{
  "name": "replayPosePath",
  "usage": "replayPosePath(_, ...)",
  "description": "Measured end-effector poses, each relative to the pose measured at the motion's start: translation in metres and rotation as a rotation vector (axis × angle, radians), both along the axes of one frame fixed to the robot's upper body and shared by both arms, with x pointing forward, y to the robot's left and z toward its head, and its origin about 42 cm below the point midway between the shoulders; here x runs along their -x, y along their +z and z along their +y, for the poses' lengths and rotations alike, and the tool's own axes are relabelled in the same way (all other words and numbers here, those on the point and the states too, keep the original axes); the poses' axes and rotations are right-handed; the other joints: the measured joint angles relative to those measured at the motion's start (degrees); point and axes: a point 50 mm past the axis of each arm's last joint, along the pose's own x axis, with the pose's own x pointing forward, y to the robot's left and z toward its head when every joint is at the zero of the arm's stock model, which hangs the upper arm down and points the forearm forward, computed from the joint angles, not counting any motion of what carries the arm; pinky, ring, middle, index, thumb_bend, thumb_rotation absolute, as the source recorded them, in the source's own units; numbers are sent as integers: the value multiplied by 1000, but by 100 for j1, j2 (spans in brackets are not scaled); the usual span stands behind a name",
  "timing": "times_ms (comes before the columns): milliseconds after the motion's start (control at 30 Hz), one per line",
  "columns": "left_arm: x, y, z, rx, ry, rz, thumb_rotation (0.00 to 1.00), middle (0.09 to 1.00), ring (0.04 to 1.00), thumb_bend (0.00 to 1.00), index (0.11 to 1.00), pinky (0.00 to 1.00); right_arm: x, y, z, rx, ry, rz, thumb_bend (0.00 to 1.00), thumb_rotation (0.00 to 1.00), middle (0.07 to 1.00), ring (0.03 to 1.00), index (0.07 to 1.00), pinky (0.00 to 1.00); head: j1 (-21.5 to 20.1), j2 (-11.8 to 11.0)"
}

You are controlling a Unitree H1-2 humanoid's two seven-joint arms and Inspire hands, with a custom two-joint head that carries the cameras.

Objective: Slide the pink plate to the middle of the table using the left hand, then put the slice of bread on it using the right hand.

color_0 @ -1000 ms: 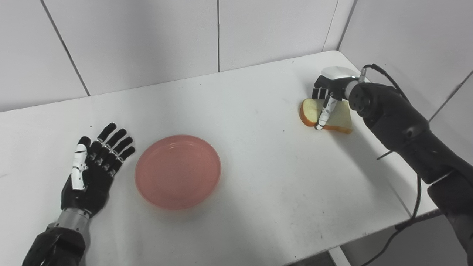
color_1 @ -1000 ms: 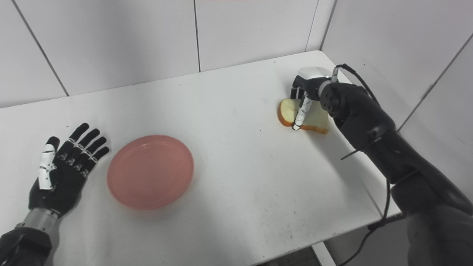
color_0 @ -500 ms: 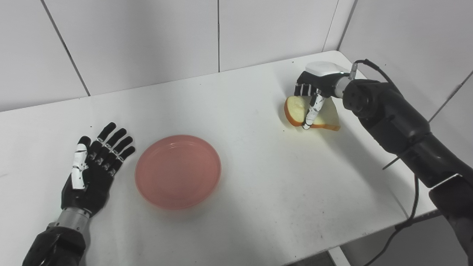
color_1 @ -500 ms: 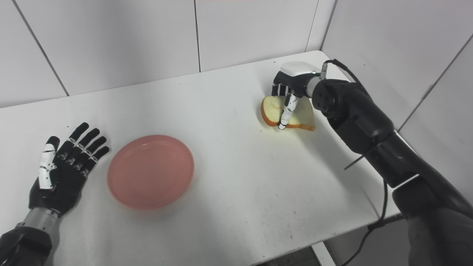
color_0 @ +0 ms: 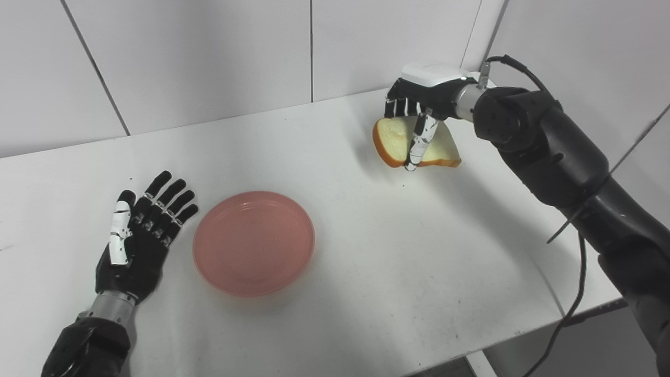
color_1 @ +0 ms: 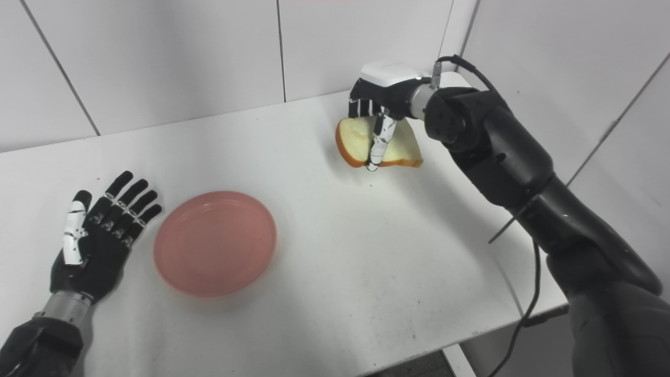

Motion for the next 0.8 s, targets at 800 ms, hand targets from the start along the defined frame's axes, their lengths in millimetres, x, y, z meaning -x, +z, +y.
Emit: replayPosePath(800, -21, -4, -51, -15, 56, -35, 1000, 861, 857, 427, 860, 853, -24, -45, 146, -82, 321, 96, 528, 0, 460, 447, 506, 379, 1169, -325)
